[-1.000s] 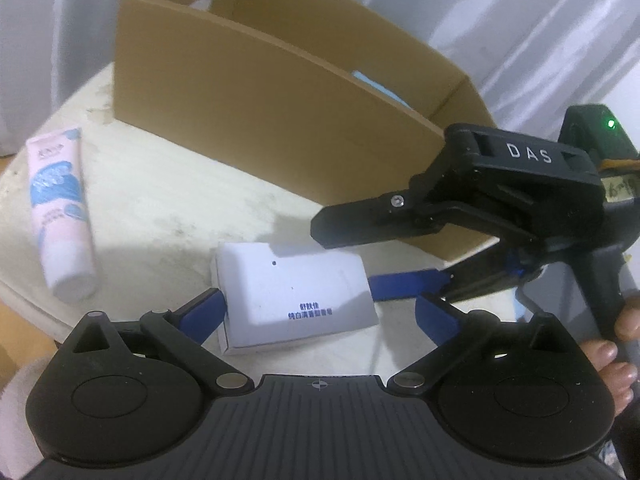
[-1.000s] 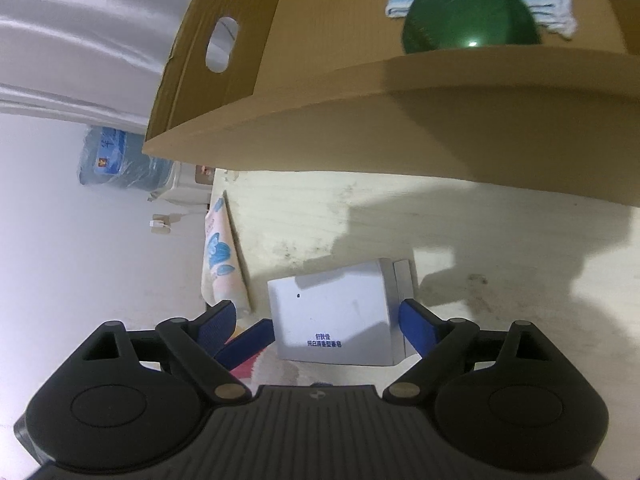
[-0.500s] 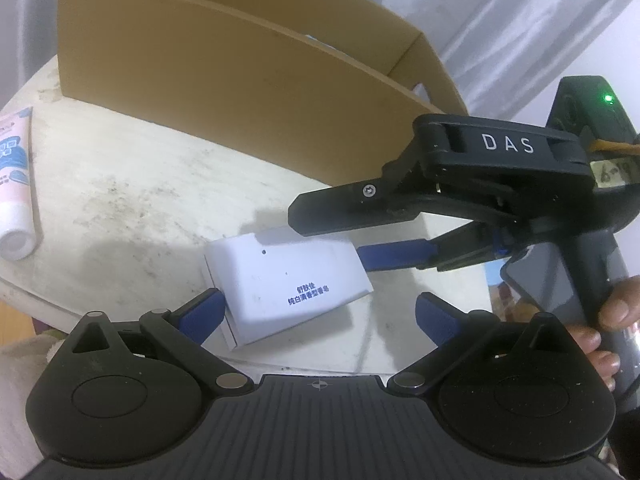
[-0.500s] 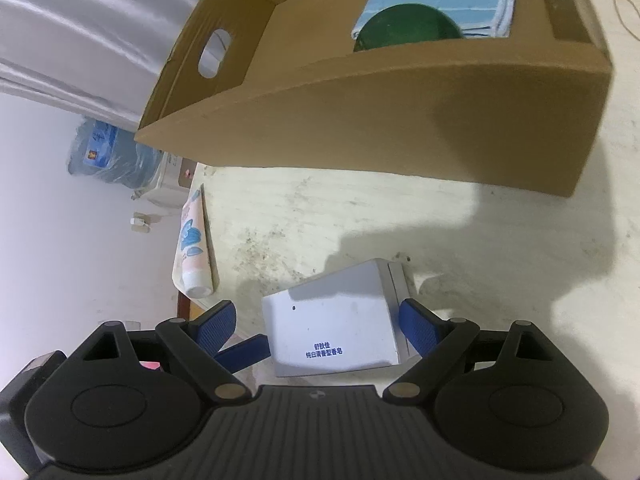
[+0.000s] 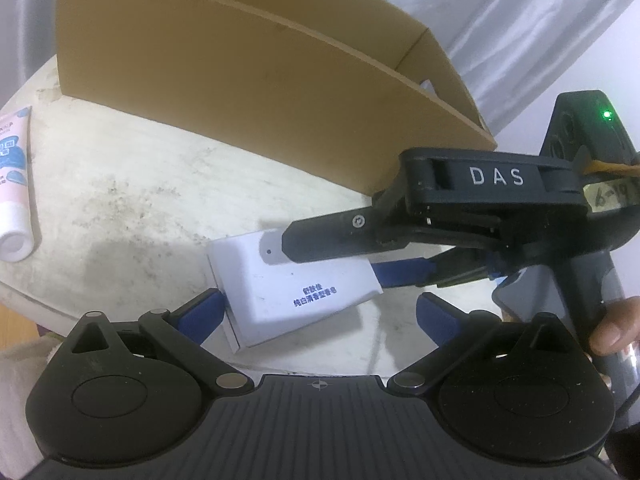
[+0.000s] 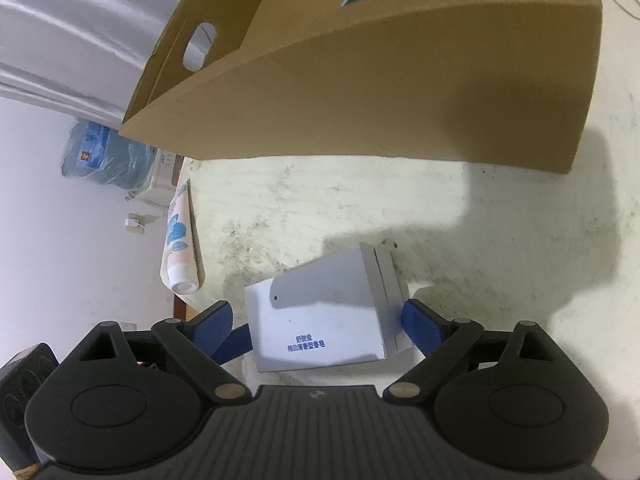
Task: Organize objects
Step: 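Lower the right gripper over the white box on the table, then close the right gripper on the sides of the white box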
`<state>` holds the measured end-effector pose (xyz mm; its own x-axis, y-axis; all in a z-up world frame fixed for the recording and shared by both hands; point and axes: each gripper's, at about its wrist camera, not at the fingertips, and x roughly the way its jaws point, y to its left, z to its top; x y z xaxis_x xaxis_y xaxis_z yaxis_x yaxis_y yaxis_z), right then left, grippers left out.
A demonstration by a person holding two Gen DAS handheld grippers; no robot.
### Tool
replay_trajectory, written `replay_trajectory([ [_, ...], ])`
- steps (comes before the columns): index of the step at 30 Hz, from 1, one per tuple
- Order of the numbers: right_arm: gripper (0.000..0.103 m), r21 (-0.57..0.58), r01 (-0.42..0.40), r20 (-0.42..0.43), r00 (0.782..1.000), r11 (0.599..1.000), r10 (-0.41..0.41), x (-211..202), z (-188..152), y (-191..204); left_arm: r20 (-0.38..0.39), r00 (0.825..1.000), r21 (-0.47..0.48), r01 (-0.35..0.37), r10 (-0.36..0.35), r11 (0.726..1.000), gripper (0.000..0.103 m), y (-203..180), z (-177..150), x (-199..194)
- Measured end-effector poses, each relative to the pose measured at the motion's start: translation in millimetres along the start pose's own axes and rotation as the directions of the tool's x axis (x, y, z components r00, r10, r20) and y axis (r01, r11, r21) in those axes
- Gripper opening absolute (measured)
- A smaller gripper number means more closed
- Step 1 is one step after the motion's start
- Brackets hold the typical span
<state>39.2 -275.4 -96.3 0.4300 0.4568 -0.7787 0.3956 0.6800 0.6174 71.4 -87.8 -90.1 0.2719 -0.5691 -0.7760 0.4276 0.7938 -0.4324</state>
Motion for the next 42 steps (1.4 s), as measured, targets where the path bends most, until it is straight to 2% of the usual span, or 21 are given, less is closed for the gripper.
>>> replay_trajectory([
  [5, 0.095, 0.017, 0.001, -0.006, 1.000, 1.000, -0.001, 2, -1, -2, 0.006, 1.000, 0.000, 0.001, -0.001, 1.000, 0.102, 0, 0, -2],
  [10, 0.094, 0.035, -0.010, 0.028, 1.000, 0.999, 0.009, -3, 0, -5, 0.010, 1.000, -0.001, 0.013, -0.013, 1.000, 0.102, 2, 0, -2],
  [16, 0.093, -0.010, 0.002, 0.065, 0.998, 1.000, -0.001, -8, 1, 4, -0.006, 1.000, -0.028, 0.023, -0.023, 0.999, 0.102, 7, -1, 5],
  [21, 0.093, -0.027, 0.007, 0.065, 0.998, 1.000, -0.006, -5, 3, 4, -0.008, 1.000, -0.040, 0.030, -0.030, 0.999, 0.102, 10, -2, 9],
  [28, 0.094, 0.013, -0.039, 0.065, 0.997, 0.999, 0.038, 1, 6, -8, -0.010, 1.000, -0.040, 0.025, -0.025, 0.999, 0.102, 7, -4, 13],
  [36, 0.094, -0.042, -0.014, 0.044, 0.999, 0.999, 0.016, 2, 5, -2, -0.001, 1.000, -0.063, 0.019, -0.019, 0.998, 0.102, 4, -2, 10],
  [42, 0.094, -0.046, -0.009, 0.017, 1.000, 0.999, 0.009, -2, 1, -5, -0.021, 1.000, -0.035, 0.011, -0.012, 0.999, 0.102, -9, -4, 10],
])
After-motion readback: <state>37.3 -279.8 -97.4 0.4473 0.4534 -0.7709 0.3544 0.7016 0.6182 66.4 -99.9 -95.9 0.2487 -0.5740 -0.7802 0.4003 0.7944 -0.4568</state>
